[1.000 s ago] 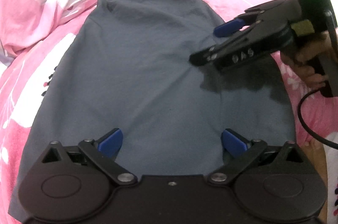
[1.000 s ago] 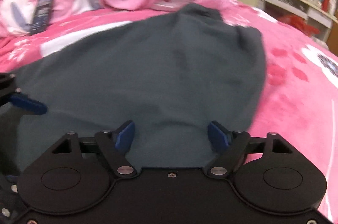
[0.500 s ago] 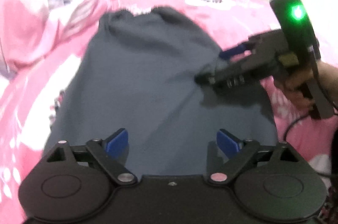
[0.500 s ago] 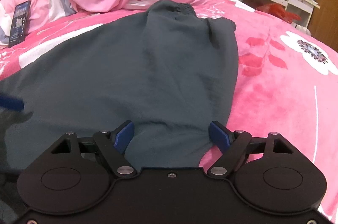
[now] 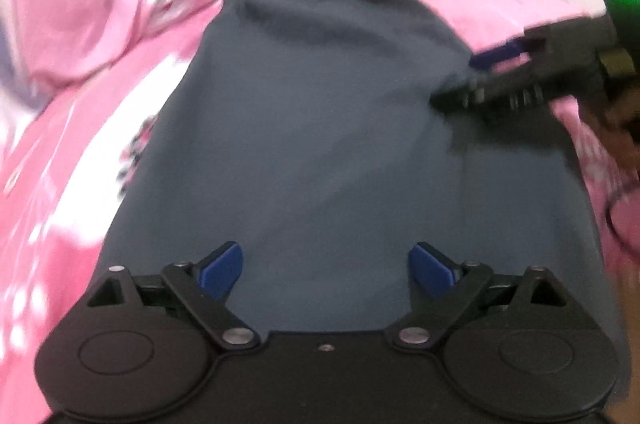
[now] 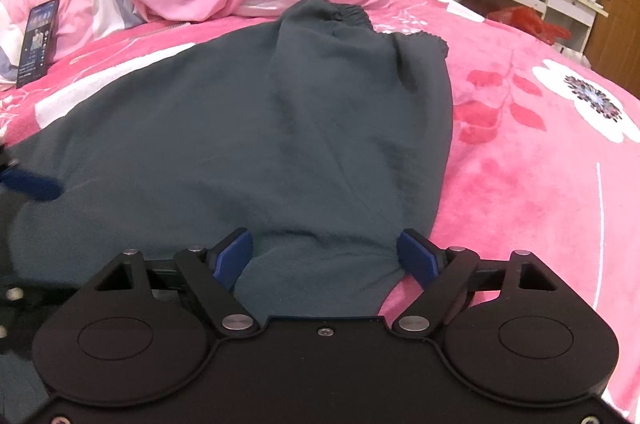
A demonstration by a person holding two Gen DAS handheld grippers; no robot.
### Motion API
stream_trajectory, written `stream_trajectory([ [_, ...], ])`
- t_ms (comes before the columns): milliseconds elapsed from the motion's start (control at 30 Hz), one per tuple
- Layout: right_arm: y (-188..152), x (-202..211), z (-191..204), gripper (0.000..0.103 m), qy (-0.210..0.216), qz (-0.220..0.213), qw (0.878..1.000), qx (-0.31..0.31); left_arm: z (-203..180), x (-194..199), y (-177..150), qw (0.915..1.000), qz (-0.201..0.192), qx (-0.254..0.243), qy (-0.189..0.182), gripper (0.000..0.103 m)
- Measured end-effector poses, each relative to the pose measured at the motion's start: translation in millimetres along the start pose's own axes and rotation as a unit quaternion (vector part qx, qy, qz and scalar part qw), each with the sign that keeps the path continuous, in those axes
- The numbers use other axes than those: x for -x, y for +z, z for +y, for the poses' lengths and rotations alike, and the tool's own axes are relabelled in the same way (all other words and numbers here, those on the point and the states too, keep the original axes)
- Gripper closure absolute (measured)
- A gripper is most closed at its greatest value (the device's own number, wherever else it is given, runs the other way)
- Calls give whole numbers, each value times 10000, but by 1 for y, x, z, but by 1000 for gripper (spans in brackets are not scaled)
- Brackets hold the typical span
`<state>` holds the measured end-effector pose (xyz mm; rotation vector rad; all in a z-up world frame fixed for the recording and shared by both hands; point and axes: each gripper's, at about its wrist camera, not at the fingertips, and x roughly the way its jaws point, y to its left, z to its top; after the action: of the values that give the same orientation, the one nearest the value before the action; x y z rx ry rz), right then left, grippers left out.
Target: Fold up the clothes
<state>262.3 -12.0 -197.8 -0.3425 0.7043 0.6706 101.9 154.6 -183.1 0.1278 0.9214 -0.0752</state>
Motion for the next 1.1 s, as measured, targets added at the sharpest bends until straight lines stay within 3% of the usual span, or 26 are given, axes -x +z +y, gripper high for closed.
stream_trajectory([
  [100, 1, 0, 1, 21, -22, 11, 10000, 31, 9, 15, -14, 9993, 365, 22, -18, 8],
  [233, 0, 0, 2, 20, -36, 15, 10000, 37, 12, 28, -9, 9973, 724, 62, 40, 11],
  [467, 0, 0, 2, 20, -30, 8, 10000, 33, -12, 26, 39, 9988, -2, -186, -462, 11],
  [567, -1, 0, 1, 20, -17, 4, 10000, 29, -20, 1, 53, 9972, 75, -255, -700, 11],
  [633, -1, -1, 0, 19, -10, 4, 10000, 26, -26, -21, 56, 9949, 355, -394, -856, 11],
  [767, -1, -1, -1, 18, 2, 9, 10000, 20, -28, -27, 46, 9937, 421, -634, -821, 9],
  [1100, 0, -1, 1, 17, -21, 28, 10000, 10, 1, 10, -6, 9929, 1001, -487, -416, 2],
])
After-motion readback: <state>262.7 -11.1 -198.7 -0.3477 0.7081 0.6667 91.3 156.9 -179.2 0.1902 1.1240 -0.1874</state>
